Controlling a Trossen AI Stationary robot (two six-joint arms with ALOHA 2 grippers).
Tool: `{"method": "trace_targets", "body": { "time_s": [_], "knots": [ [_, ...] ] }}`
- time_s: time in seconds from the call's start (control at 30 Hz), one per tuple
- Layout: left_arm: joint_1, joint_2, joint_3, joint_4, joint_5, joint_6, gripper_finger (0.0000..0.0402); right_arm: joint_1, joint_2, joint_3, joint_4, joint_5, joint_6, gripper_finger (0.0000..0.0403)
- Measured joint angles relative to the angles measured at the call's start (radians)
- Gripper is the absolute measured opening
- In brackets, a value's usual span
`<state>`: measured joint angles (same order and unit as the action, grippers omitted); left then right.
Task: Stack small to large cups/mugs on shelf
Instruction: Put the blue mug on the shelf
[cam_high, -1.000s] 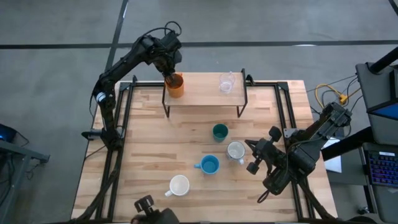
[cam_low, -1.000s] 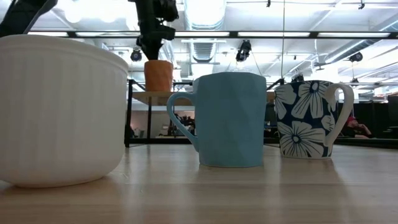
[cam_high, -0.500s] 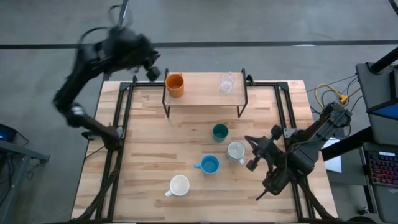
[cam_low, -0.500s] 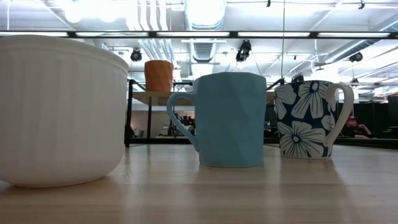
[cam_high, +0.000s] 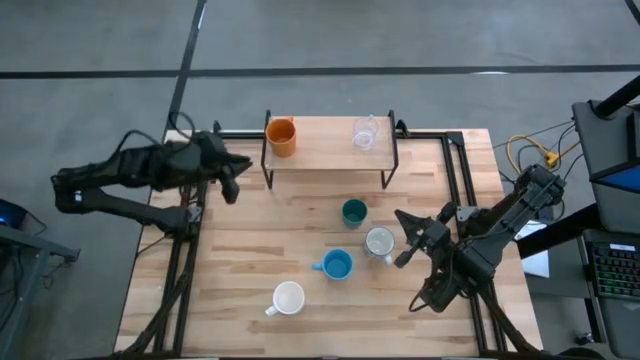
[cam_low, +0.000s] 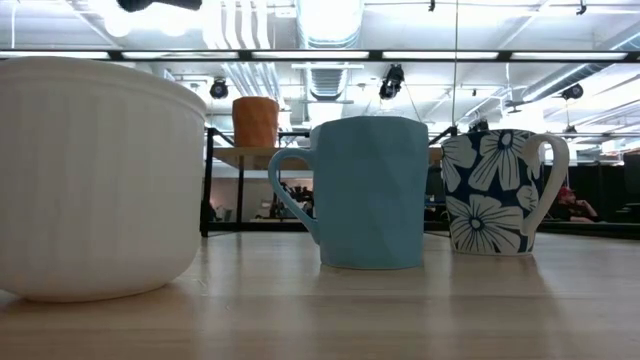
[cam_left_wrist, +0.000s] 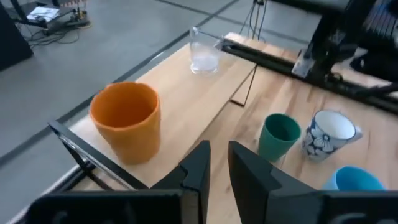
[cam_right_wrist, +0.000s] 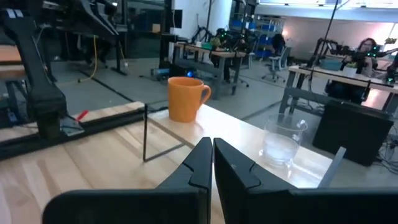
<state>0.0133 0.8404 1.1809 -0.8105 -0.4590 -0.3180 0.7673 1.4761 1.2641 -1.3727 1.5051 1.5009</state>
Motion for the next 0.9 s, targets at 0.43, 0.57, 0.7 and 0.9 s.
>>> {"method": "trace_targets", "body": {
  "time_s": [0.43,0.57,0.7,0.9],
  "knots": [
    [-0.173,-0.088,-0.375,0.404,-0.026,-0.090,0.0043,0.051,-0.065,-0.174,-0.004,-0.117,0.228,0.0009],
    [-0.252,-0.072,-0.420,0.445,-0.030,-0.095,0.0043,0.104,-0.068,-0.224,0.003,-0.105,0.308,0.0009],
    [-0.334,-0.056,-0.478,0.501,-0.064,-0.097,0.0043,0.137,-0.062,-0.263,0.080,-0.020,0.362,0.0009],
    [-0.460,-0.044,-0.582,0.652,-0.078,-0.135,0.0043,0.140,-0.047,-0.261,0.211,-0.046,0.190,0.0009]
  ]
}}
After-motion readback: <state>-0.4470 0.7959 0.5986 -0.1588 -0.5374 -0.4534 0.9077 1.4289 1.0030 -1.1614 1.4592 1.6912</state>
